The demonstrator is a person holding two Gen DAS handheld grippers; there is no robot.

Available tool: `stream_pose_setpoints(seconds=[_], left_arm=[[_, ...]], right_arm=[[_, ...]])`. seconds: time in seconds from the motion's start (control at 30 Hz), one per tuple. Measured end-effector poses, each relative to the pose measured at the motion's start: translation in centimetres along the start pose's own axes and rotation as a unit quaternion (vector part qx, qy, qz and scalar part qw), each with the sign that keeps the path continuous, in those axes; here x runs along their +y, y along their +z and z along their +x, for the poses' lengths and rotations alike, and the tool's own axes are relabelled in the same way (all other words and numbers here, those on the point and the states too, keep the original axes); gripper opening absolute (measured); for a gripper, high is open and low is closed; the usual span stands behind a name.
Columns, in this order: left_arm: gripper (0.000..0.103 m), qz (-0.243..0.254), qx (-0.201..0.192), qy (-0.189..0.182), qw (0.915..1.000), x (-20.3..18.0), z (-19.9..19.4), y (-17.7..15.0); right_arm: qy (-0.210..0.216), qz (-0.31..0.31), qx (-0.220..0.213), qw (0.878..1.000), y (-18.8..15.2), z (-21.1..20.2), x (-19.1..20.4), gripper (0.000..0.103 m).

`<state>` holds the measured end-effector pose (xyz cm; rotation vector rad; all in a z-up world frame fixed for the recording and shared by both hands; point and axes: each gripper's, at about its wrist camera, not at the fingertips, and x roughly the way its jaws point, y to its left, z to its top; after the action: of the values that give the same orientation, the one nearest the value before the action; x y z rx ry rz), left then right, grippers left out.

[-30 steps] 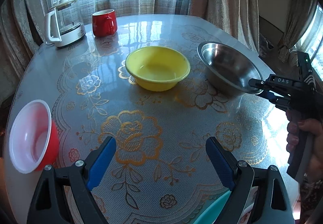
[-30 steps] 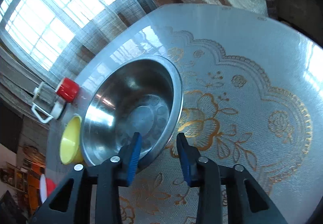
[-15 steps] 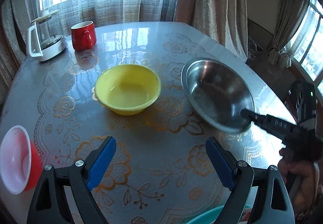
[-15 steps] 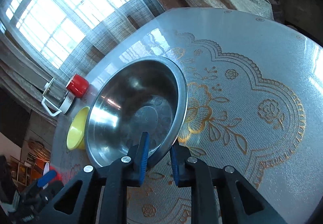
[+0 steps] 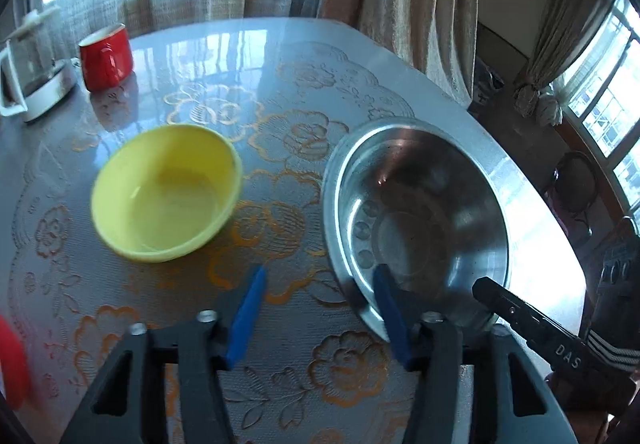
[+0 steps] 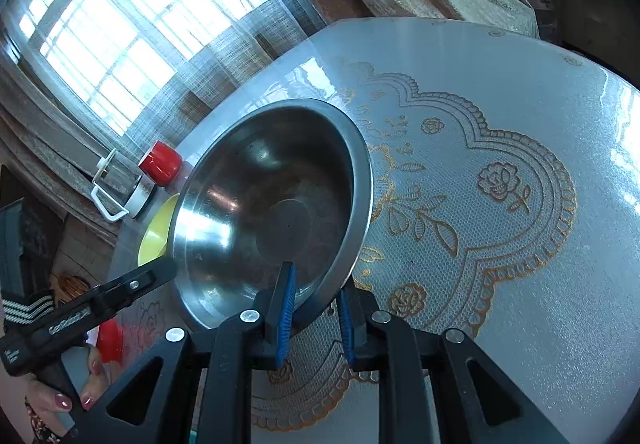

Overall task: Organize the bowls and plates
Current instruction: 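Move the left gripper to the steel bowl and close on its rim, then lift the steel bowl with the left gripper and carry it toward the plate stack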

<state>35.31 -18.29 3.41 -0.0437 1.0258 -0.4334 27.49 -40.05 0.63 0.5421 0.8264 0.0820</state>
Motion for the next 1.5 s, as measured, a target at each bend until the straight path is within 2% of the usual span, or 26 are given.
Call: stream_pose_setpoints(seconds=[0.17, 0.2, 0.37, 0.93, 1.5], left_arm=[[0.030, 0.019, 0.016, -0.010, 0.9996, -1.5, 1.2, -0.4], [0.023, 0.026, 0.014, -0.011, 0.9995, -1.8, 1.3, -0.6], [0.023, 0.054, 0.009, 0.008, 0.9984, -2.7, 1.0, -1.3], [0.024, 0.061, 0.011, -0.006, 0.9981, -1.8, -2.4, -4.7], [0.023, 0.041, -0.052, -0.016, 0.9977, -0.4, -9.3, -8.4]], right_arm=[[0.005, 0.005, -0.002, 1.000, -0.4, -0.2, 0.0, 0.020], [0.006, 0.006, -0.002, 1.000, -0.4, -0.3, 0.0, 0.020], [0.006, 0.011, -0.001, 1.000, -1.0, -0.4, 0.2, 0.019], [0.033, 0.036, 0.012, 0.999, -4.1, -3.0, 0.2, 0.018], [0.050, 0.009, -0.009, 0.999, -6.3, -6.4, 3.9, 0.018]])
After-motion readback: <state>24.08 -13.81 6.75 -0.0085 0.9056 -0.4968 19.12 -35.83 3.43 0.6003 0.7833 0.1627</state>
